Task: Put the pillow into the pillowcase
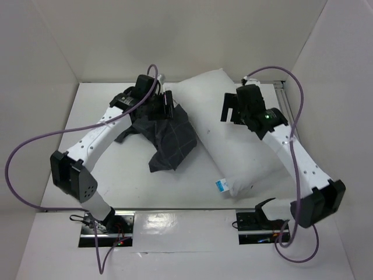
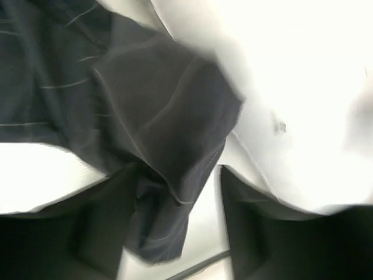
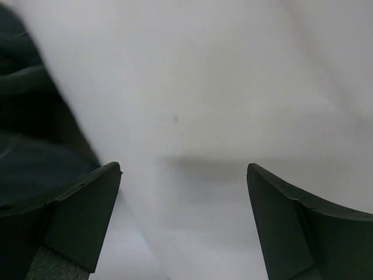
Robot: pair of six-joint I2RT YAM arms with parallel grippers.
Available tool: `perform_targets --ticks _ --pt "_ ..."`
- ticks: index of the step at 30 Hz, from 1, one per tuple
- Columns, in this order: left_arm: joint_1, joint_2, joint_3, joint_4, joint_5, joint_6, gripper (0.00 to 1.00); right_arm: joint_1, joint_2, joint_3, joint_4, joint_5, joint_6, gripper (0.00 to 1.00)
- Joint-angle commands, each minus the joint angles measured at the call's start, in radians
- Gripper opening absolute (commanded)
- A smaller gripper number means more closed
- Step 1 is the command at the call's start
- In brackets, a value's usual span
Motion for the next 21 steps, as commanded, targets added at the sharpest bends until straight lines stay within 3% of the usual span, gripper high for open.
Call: perform_targets --ticks 1,4,6,11,13,16,19,21 --pt "0.015 0.052 0.104 -0.138 -0.107 0.01 0.74 0.079 -0.127 -0.106 0.044 -0.107 0.055 0.96" --pt "0.015 -0.011 -0.004 -0.153 -0.18 -0.042 0.95 0.112 -0.19 -0.21 0.044 -0.107 0.106 0.96" --pt "0.005 -0.092 -0.142 -0.142 -0.167 -0.081 0.95 0.112 -0.213 -0.251 0.068 -0.107 0.115 0.97" --pt "-0.038 -0.209 -0.406 -0.004 -0.069 -0.216 0.82 0.112 -0.16 -0.267 0.07 -0.106 0.097 0.98" --pt "-0.101 -0.22 -0.471 0.037 -0.046 -0.284 0.78 0.112 -0.135 -0.255 0.07 -0.095 0.097 0.98" --pt "-0.219 -0.267 -0.541 0.053 -0.12 -0.372 0.74 0.112 -0.124 -0.233 0.061 -0.081 0.086 0.99" --pt "-0.349 -0.327 -0.642 0.148 -0.146 -0.386 0.73 0.112 -0.124 -0.233 0.07 -0.081 0.077 0.99" --pt "-0.38 -0.303 -0.678 0.252 -0.106 -0.377 0.71 0.103 -0.124 -0.244 0.07 -0.081 0.077 0.99"
